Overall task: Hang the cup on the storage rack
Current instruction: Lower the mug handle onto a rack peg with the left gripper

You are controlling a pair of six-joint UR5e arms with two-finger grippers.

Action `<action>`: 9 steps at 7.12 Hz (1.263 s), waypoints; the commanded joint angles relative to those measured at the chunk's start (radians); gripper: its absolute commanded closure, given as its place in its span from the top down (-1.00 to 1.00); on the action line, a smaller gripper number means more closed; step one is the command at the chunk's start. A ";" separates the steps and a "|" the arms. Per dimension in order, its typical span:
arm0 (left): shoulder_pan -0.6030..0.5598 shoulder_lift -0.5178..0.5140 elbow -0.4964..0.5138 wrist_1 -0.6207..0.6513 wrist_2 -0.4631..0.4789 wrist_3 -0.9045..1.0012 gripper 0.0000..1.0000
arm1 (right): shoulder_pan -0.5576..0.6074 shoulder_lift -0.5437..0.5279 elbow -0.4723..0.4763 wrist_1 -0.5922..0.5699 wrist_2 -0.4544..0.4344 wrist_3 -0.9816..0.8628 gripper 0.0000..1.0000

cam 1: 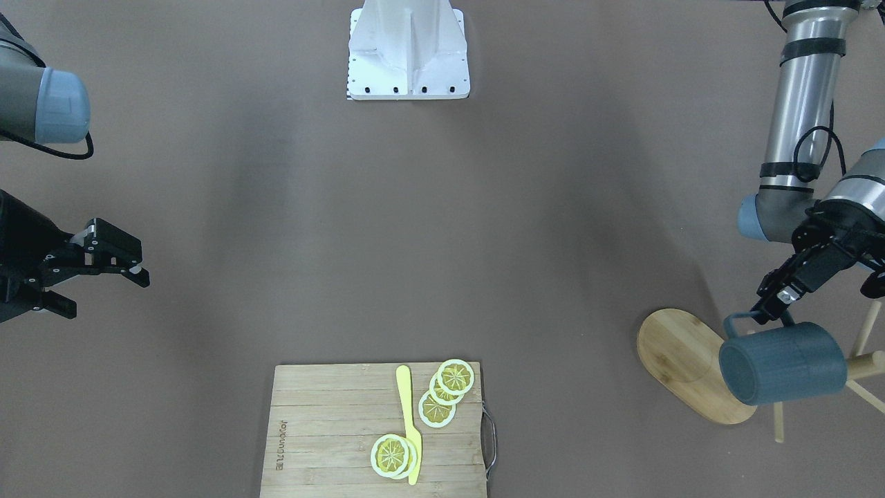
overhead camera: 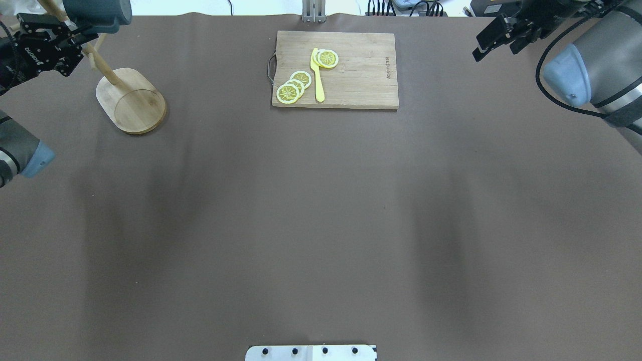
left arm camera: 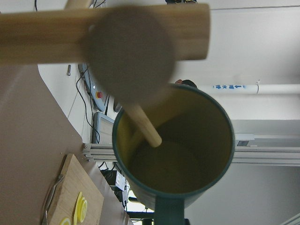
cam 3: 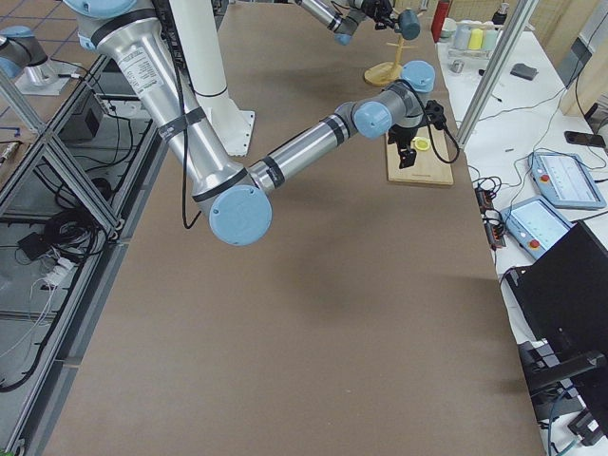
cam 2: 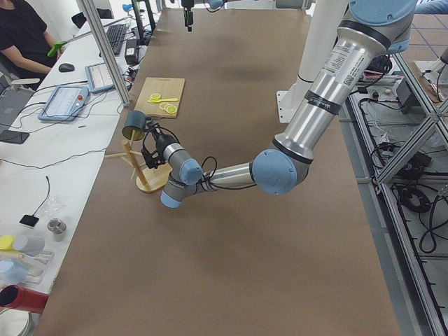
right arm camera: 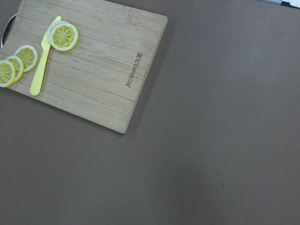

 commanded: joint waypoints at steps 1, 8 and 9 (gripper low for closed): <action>-0.005 0.006 -0.005 -0.005 0.006 -0.121 -1.00 | -0.006 0.000 0.001 0.000 -0.014 0.000 1.00; 0.018 0.029 0.001 -0.083 0.141 -0.348 -1.00 | -0.006 -0.003 0.012 -0.002 -0.015 0.001 1.00; 0.049 0.020 -0.002 -0.082 0.184 -0.357 -1.00 | -0.006 -0.005 0.012 -0.002 -0.015 0.001 1.00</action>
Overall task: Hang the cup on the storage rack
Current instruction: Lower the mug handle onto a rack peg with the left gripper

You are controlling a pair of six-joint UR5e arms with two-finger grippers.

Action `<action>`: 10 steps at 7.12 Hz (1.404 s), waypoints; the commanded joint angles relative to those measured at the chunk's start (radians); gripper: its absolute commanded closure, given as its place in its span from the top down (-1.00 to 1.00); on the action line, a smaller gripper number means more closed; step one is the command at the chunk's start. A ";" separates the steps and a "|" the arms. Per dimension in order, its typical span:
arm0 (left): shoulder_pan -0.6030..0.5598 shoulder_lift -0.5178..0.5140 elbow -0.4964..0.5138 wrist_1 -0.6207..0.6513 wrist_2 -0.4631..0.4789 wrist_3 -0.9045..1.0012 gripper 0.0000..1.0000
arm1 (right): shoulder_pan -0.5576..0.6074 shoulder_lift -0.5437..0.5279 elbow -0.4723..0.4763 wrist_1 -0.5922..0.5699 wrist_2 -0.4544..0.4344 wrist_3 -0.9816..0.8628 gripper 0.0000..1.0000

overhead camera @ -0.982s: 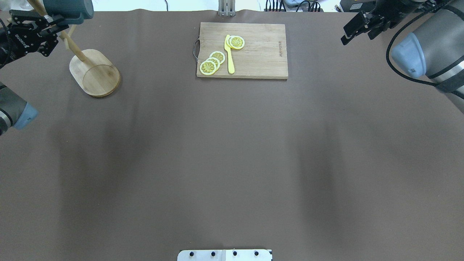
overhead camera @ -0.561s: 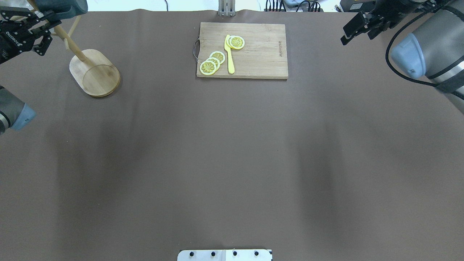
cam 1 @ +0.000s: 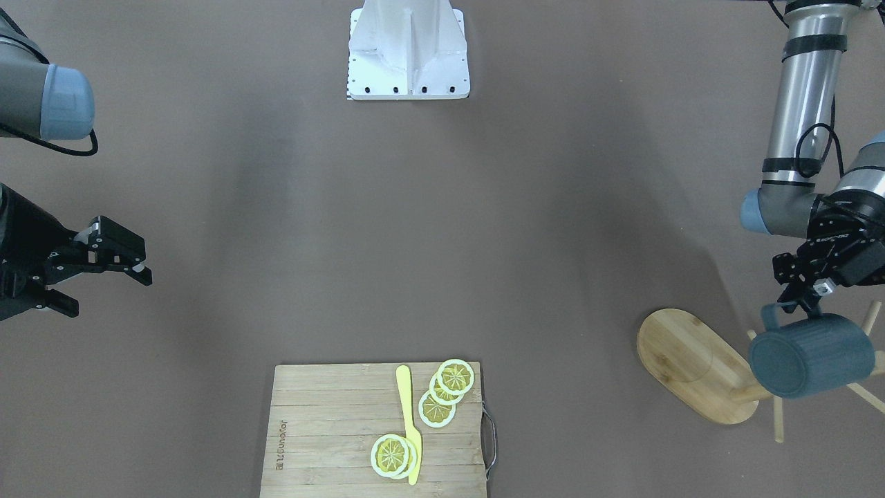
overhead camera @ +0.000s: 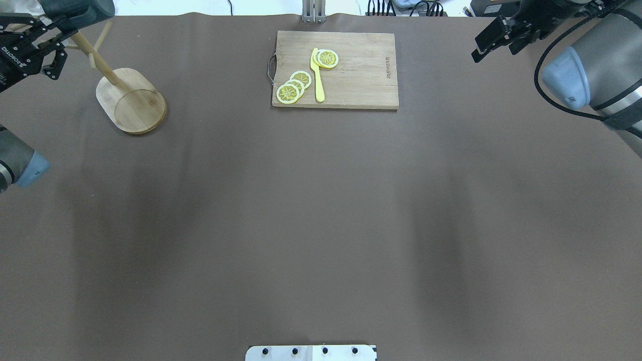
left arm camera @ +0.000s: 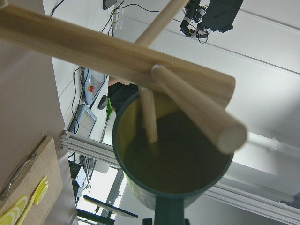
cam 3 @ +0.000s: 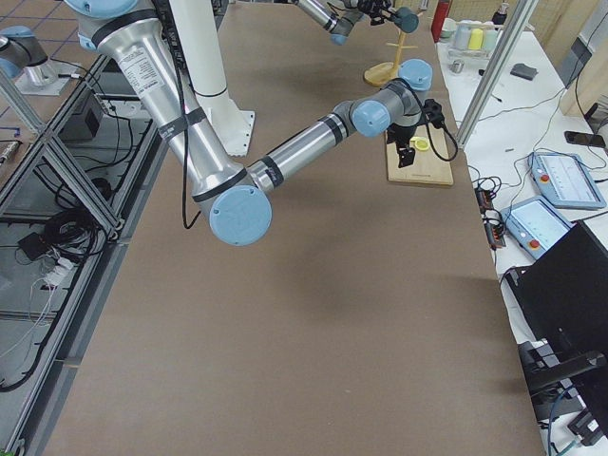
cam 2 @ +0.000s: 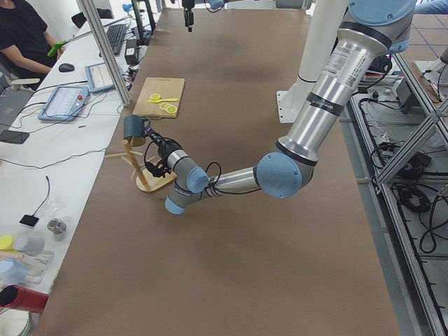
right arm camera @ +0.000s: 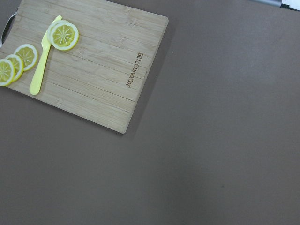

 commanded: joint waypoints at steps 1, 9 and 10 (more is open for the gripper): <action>0.091 -0.008 -0.007 -0.004 0.121 -0.019 -1.00 | 0.000 -0.001 0.001 0.000 -0.002 0.000 1.00; 0.095 0.000 -0.002 -0.029 0.213 -0.111 -1.00 | -0.002 0.000 0.001 0.000 0.000 0.000 1.00; 0.095 0.000 0.002 -0.029 0.218 -0.111 -1.00 | -0.002 0.000 0.001 0.000 0.000 0.000 1.00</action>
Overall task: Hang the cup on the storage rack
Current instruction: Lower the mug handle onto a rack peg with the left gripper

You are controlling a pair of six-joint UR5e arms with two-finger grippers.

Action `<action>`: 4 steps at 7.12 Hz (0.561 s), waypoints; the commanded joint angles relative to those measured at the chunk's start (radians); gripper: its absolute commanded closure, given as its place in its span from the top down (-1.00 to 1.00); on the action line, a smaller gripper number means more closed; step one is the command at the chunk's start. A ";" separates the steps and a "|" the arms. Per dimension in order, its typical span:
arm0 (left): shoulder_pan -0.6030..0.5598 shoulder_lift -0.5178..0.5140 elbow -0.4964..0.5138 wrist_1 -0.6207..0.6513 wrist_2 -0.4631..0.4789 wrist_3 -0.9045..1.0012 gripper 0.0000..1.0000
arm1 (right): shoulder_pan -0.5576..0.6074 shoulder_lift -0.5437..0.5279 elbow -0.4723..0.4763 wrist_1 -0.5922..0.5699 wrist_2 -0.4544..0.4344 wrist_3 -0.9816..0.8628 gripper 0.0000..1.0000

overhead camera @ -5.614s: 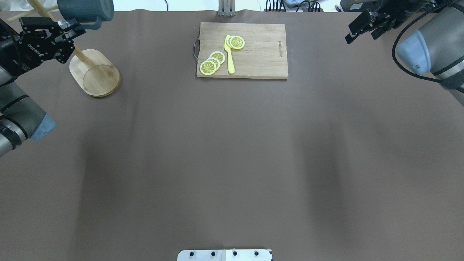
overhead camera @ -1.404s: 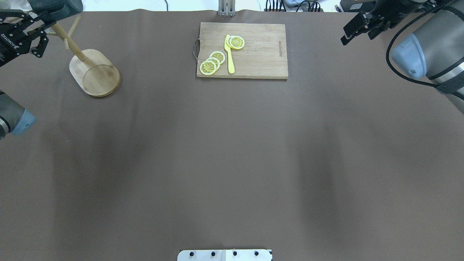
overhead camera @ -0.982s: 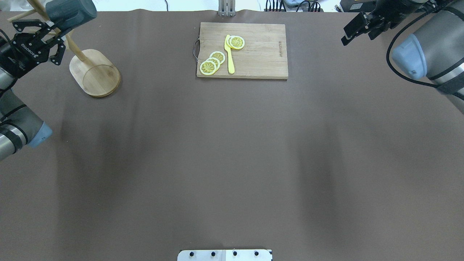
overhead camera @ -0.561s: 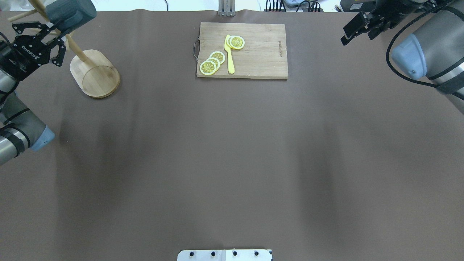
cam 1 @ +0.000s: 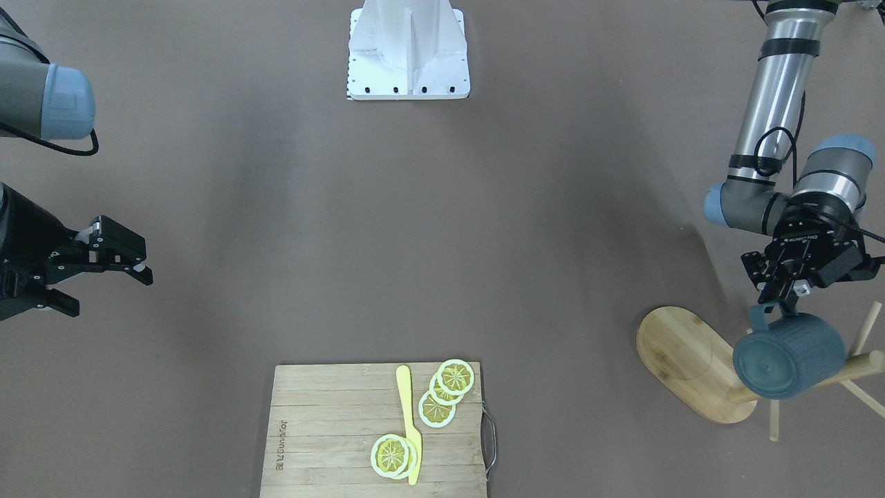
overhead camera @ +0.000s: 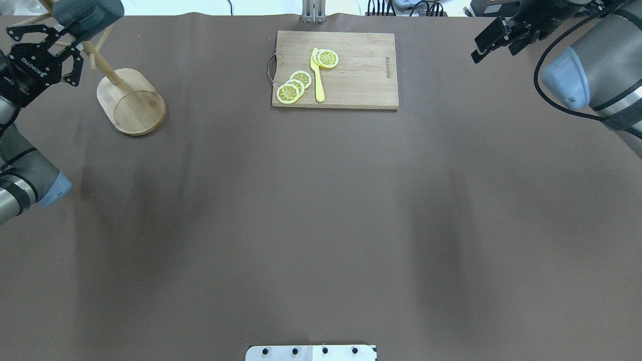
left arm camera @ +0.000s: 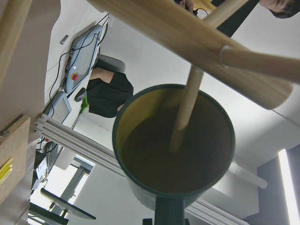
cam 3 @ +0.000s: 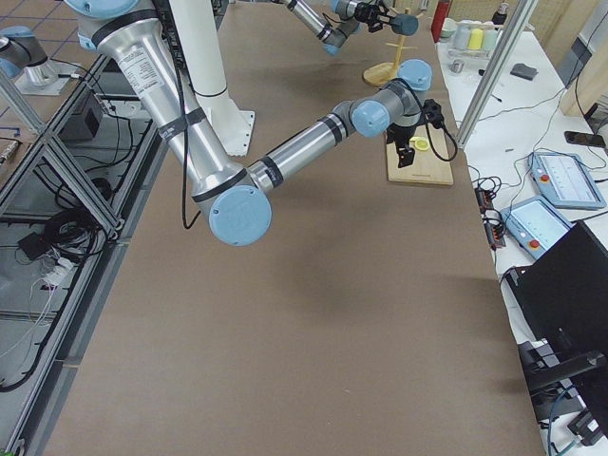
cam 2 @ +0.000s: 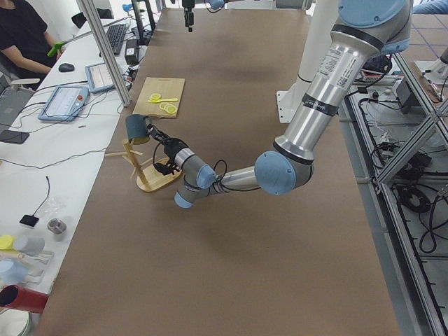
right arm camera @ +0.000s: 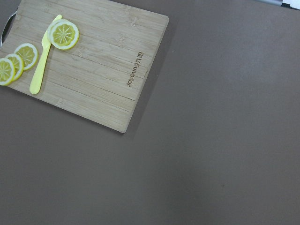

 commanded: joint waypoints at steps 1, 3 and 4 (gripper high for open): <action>-0.001 -0.001 0.003 0.000 0.034 -0.042 -1.00 | 0.000 0.002 0.000 0.000 0.000 0.000 1.00; 0.001 -0.001 0.006 0.000 0.059 -0.061 -1.00 | -0.002 0.002 0.000 0.000 0.000 0.000 1.00; 0.003 -0.001 0.007 0.000 0.061 -0.061 -1.00 | -0.005 0.003 0.000 0.000 -0.002 0.000 1.00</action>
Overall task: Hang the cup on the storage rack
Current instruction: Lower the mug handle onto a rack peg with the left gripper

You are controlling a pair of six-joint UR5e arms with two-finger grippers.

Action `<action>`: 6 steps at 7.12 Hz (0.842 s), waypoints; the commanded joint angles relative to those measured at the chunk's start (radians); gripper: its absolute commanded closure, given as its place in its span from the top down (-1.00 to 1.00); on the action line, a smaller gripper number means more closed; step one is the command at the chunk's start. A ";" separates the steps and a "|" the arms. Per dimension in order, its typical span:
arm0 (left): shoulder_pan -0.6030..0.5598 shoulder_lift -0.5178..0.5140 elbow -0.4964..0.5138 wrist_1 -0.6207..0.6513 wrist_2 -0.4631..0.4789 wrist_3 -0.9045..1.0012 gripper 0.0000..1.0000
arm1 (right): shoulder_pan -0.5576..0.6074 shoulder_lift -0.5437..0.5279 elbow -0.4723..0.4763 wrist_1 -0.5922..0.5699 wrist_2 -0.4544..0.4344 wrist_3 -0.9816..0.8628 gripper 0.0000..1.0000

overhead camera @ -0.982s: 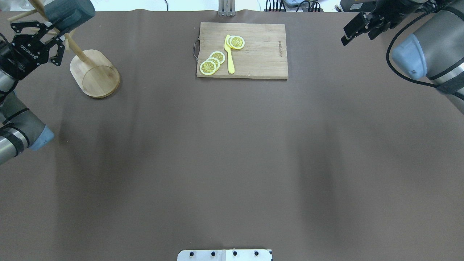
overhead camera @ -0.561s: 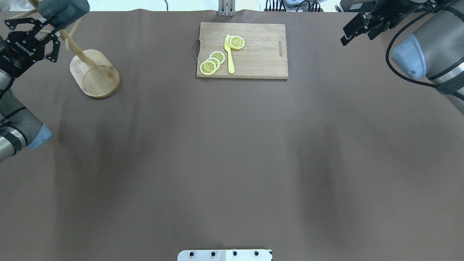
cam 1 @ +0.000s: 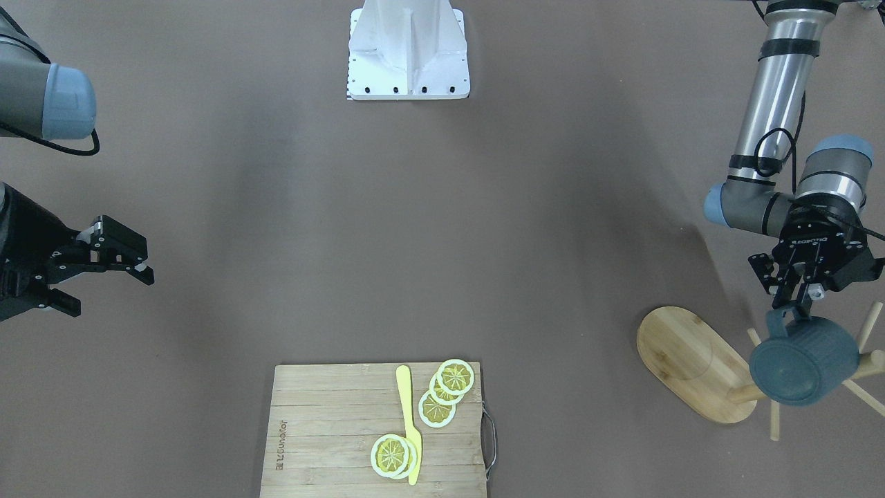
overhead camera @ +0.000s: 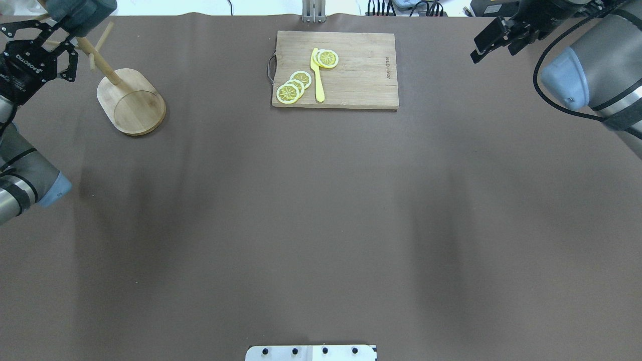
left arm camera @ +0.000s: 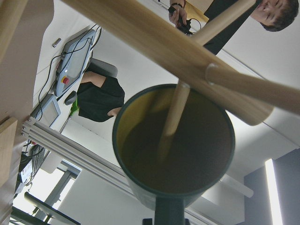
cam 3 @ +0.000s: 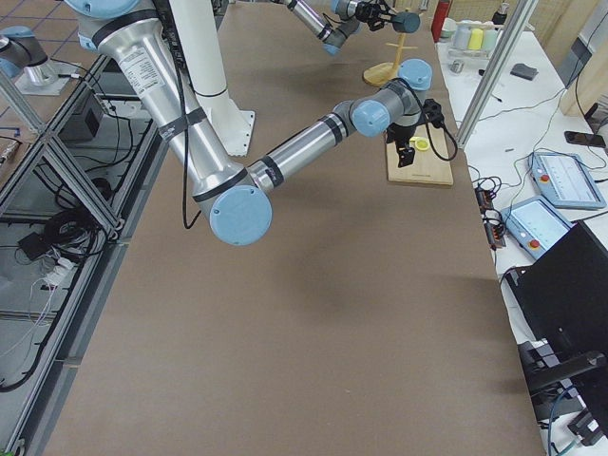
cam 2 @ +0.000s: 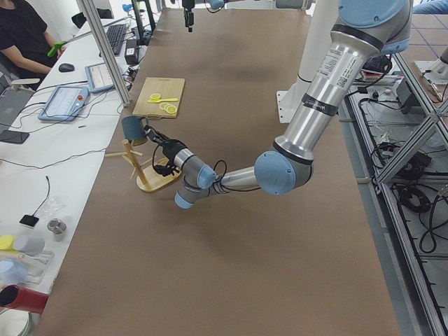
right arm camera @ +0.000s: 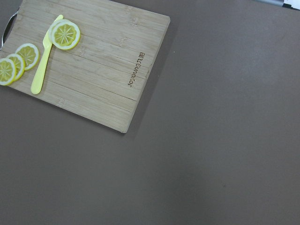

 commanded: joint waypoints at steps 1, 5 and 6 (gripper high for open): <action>0.004 0.000 0.002 0.000 0.005 -0.004 -1.00 | -0.001 0.003 0.000 0.000 0.000 0.000 1.00; 0.006 0.000 -0.001 0.000 0.007 -0.001 -1.00 | -0.001 0.003 0.002 0.000 0.000 0.002 1.00; 0.006 0.000 0.001 0.000 0.008 -0.001 -0.74 | -0.001 0.003 0.002 0.000 0.000 0.002 1.00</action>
